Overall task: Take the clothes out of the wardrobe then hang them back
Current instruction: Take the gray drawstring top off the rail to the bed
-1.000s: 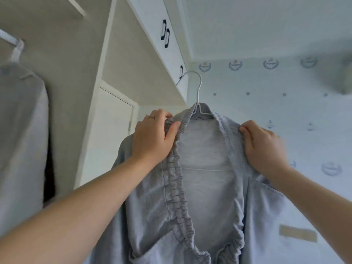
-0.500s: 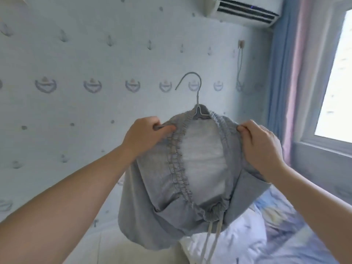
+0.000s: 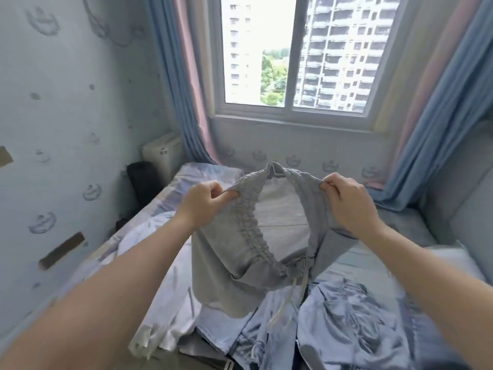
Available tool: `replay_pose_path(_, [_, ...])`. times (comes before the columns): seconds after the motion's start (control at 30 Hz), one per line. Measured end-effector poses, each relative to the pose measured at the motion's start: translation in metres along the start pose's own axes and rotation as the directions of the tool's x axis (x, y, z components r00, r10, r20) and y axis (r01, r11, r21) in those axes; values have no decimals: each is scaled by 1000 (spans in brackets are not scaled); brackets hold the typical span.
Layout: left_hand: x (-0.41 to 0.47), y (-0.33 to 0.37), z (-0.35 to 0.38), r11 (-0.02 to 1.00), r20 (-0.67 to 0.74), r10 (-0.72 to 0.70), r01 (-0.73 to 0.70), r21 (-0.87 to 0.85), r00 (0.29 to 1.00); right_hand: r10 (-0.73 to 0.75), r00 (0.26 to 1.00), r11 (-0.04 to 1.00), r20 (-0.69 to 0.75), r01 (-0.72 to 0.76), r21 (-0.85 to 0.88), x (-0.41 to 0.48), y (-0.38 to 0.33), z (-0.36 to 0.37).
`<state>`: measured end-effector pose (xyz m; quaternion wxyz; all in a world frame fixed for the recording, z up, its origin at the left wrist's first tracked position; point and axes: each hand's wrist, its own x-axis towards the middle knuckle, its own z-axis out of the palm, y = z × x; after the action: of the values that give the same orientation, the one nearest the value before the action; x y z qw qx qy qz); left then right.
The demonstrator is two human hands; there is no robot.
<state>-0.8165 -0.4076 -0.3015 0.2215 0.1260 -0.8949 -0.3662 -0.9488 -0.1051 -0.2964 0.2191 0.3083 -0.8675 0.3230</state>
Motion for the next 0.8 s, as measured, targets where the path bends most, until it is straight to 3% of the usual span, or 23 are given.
replay_pose_path(0.2, [54,11,139,992,258,106,-84,-92,960,273,961,951,-36,-276,-139,-53,100,-28])
replay_pose_path(0.4, [59,21,247,992,467,119,-85,-94,876,529,849,835,-14,-524,-168,-116,163,-35])
replay_pose_path(0.63, [46,33,345,995,642,97,-79,-57,761,666,746,726,7,-646,-238,-167,222,-52])
replay_pose_path(0.8, [34,35,411,1000,706,10,-13,-1,708,715,689,691,118,-673,-264,-186,286,-58])
